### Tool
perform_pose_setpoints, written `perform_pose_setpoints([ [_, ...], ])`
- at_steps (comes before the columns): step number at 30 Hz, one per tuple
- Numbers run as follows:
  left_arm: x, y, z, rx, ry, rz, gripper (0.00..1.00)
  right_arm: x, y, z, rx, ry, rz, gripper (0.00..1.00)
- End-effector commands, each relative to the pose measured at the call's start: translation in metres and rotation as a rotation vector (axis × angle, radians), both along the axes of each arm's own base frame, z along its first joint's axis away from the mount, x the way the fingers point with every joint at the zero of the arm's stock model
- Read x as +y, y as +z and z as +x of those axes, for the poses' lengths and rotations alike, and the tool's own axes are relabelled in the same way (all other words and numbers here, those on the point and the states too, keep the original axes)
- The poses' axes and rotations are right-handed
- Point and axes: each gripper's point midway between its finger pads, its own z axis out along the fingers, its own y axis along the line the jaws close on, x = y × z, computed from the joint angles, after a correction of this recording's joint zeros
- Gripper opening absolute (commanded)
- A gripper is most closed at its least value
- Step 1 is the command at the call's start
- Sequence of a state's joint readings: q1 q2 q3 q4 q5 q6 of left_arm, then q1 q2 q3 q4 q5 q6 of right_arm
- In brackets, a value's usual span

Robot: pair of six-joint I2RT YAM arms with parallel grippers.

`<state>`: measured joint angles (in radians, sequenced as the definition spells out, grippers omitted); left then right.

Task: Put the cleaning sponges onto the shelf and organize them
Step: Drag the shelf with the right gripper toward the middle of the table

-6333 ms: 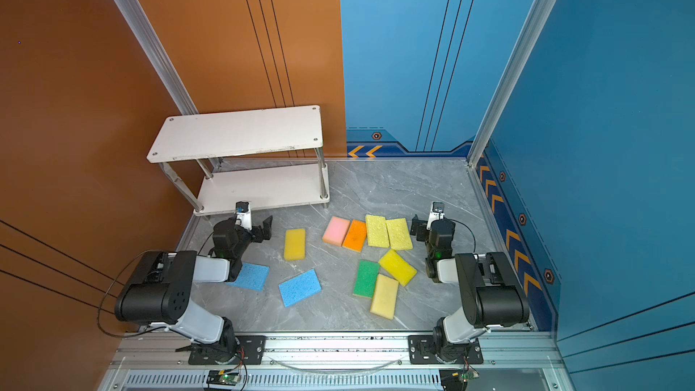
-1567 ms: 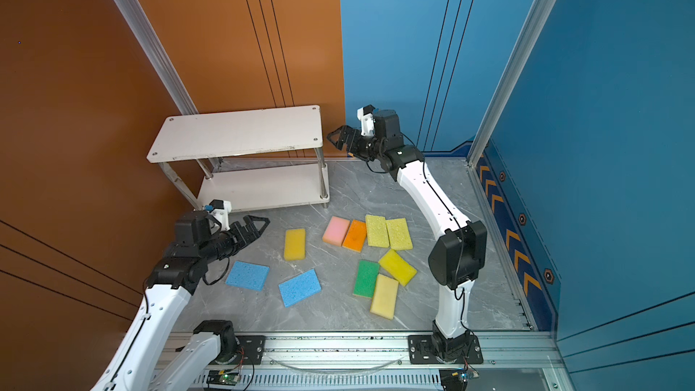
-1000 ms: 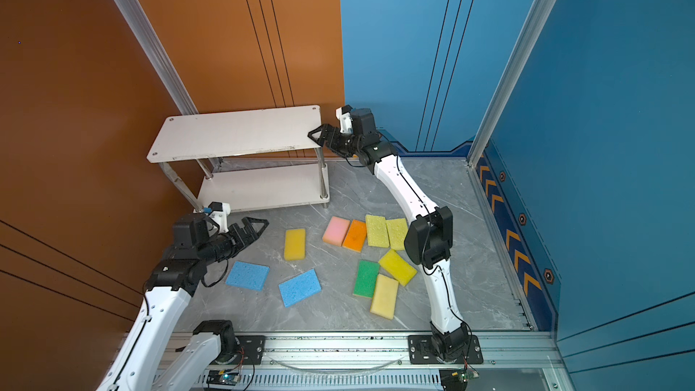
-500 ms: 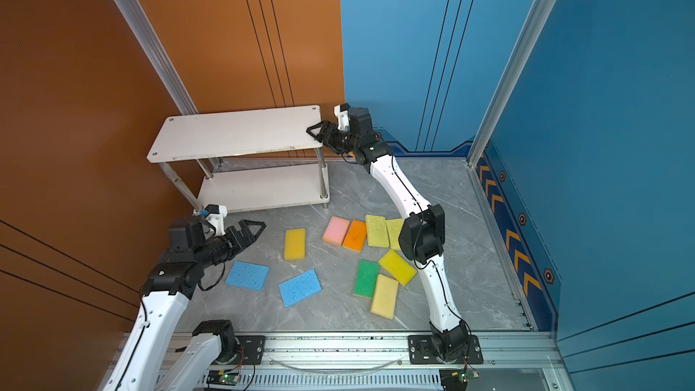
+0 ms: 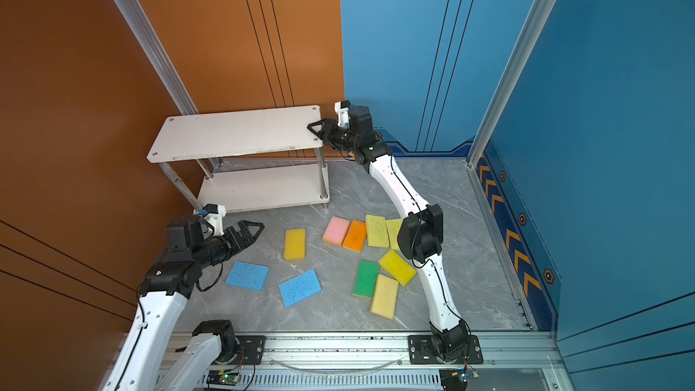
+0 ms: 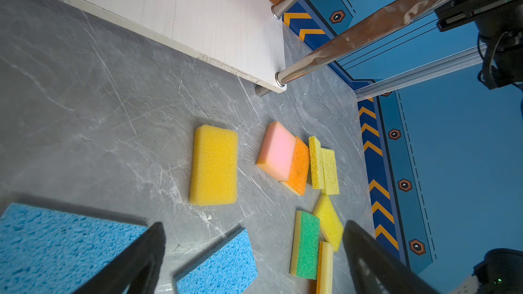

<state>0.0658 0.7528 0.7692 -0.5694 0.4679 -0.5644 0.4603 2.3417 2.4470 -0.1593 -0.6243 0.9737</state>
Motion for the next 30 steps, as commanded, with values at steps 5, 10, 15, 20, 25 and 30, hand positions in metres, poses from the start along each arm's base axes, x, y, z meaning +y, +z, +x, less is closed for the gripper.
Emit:
perform_pose_setpoints([
  [5,0.016,0.027,-0.001,-0.062,0.023,0.132,0.98,-0.008,0.034,-0.002,-0.052,-0.020,0.051,0.30],
  [10,0.018,0.033,-0.001,-0.072,0.028,0.150,0.98,-0.012,0.042,-0.005,-0.053,-0.023,0.062,0.17],
  [15,0.018,0.038,-0.001,-0.080,0.033,0.145,0.98,-0.019,0.053,-0.010,-0.055,-0.022,0.065,0.16],
  [20,0.021,0.043,-0.001,-0.086,0.043,0.166,0.98,-0.033,0.060,-0.016,-0.051,-0.039,0.061,0.14],
  [25,0.034,0.048,-0.002,-0.094,0.084,0.231,0.98,-0.053,0.062,-0.017,-0.039,-0.068,0.052,0.12],
  [30,0.045,0.057,-0.001,-0.105,0.122,0.290,0.98,-0.076,0.070,-0.021,-0.053,-0.097,0.040,0.12],
])
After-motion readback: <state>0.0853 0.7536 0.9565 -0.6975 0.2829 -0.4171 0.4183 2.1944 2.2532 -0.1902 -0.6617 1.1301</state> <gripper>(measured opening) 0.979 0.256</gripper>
